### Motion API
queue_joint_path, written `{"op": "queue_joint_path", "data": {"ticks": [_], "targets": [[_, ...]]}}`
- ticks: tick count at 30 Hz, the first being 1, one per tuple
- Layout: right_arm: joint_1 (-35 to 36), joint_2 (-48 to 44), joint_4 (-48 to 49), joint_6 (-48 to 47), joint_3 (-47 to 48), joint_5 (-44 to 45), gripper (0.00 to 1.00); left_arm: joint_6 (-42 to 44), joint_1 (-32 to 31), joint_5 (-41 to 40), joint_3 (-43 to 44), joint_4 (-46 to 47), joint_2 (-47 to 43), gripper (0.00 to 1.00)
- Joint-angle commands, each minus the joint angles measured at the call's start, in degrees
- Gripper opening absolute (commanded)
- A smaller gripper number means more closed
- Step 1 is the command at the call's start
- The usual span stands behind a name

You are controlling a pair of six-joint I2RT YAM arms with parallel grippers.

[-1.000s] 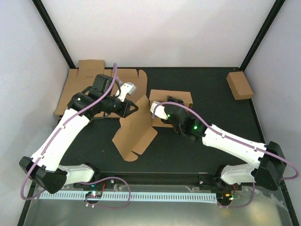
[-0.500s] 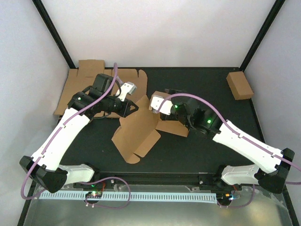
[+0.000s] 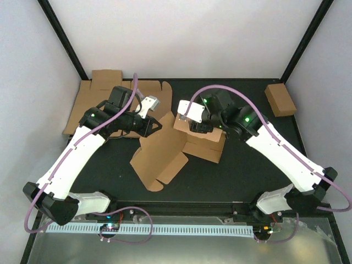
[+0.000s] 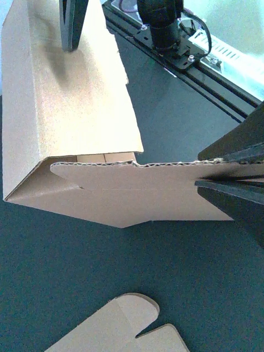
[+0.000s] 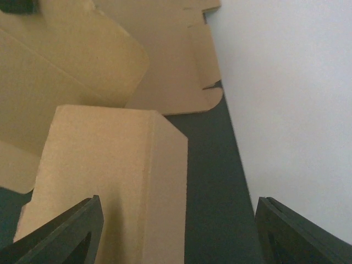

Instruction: Fold the paper box

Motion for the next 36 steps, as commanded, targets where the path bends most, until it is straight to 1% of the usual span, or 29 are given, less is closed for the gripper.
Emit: {"op": "queue_joint_path", "data": {"ticks": [1,4,9,16,20,26,30,31,33,34,36], "targets": [[-2.3,2.9,-7.2,-0.3,3.6,-5.6,0.79,0.9,-0.3,1.1,2.0,-0.5,-0.4,0.09],[-3.0,5.3,-9.9,-0.3,5.7,-7.5,0.79,1.0,-0.3,1.0,2.2,-0.7,-0.2,0.09],[-3.1,7.9,-10.9,0.0,6.5,-5.7,0.77,1.1,-0.4,0.6,2.4,-1.2,-0.4,0.09],[-3.0,8.5,-12.0,2.4,4.5,-4.2,0.75,0.9,-0.4,0.7,2.3,-1.3,-0.6,0.09],[-2.9,8.1,-11.0,4.0,1.3,-0.2,0.73,0.8,-0.5,0.8,2.4,-1.1,-0.5,0.09],[-2.4,6.3,-4.8,3.8,-5.8,7.2,0.72,0.7,-0.6,1.0,2.3,-0.9,-0.1,0.09],[-2.0,3.7,2.1,2.7,-9.7,10.3,0.63,0.3,-0.8,2.4,2.2,-0.2,0.0,0.09],[-1.7,2.7,4.7,2.1,-11.3,10.9,0.62,0.2,-0.8,3.2,2.2,0.2,0.1,0.09],[-0.9,0.5,10.4,0.1,-14.6,12.6,0.64,-0.4,-0.9,5.0,2.1,1.1,0.2,0.09],[-0.3,-0.6,14.7,-0.9,-17.4,14.0,0.65,-0.6,-0.9,5.4,2.1,1.5,0.3,0.09],[0.7,-3.1,19.5,-2.4,-20.7,15.6,0.69,-0.8,-1.0,5.4,2.4,1.6,0.5,0.09]]}}
